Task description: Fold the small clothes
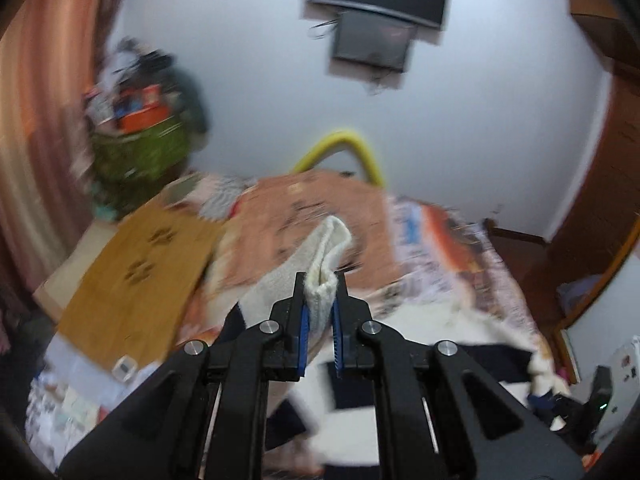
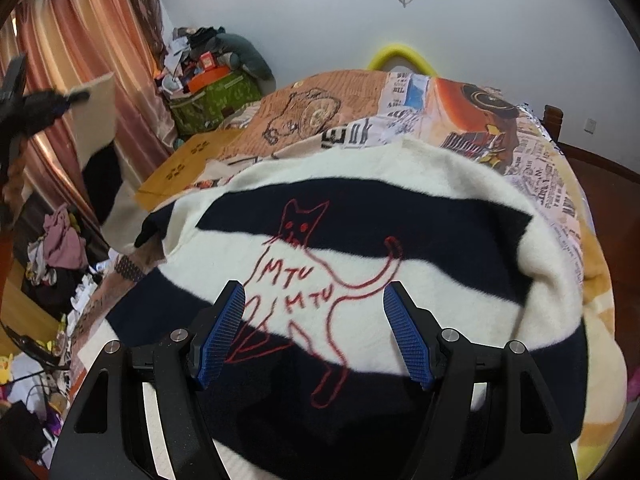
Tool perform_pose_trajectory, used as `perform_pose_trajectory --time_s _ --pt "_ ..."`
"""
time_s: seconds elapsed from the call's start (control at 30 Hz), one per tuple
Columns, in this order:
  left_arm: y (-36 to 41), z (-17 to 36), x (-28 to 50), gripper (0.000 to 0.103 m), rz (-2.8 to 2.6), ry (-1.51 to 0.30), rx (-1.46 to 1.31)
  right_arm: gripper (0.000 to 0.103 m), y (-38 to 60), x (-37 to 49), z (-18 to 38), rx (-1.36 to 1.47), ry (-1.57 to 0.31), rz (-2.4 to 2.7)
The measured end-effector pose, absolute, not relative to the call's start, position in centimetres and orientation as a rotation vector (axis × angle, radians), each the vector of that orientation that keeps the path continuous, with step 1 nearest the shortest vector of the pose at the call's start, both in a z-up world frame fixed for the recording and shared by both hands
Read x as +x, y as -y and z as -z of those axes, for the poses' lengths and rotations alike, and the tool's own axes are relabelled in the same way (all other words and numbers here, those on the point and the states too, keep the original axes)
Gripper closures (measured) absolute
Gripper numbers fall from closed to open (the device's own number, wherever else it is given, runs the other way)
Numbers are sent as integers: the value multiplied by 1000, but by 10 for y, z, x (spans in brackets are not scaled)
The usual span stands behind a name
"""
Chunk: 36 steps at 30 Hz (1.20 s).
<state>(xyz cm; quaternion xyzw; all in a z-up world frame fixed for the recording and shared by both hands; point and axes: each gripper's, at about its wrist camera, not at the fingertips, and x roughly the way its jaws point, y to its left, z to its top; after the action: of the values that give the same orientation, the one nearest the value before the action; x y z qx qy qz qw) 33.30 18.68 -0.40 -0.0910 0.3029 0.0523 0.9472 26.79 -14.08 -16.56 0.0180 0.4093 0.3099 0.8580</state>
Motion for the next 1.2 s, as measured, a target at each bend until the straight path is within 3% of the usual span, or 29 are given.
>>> perform_pose_trajectory --time_s 0.3,0.7,0.77,0.8,0.93,1.2 --pt "-38 11 412 94 217 -664 -182 35 184 290 157 107 -806 -625" --pt "93 142 442 93 411 -987 -175 35 225 299 167 193 -826 -565" --pt "99 148 438 88 409 -1009 -140 35 226 299 167 203 -835 -567" --pt "100 149 435 80 413 -1018 -130 35 227 300 168 205 -836 -569" --pt "76 139 420 36 382 -959 -126 35 221 301 167 195 -841 -576" --pt "-29 142 401 29 148 -925 -47 35 212 316 181 197 -896 -561"
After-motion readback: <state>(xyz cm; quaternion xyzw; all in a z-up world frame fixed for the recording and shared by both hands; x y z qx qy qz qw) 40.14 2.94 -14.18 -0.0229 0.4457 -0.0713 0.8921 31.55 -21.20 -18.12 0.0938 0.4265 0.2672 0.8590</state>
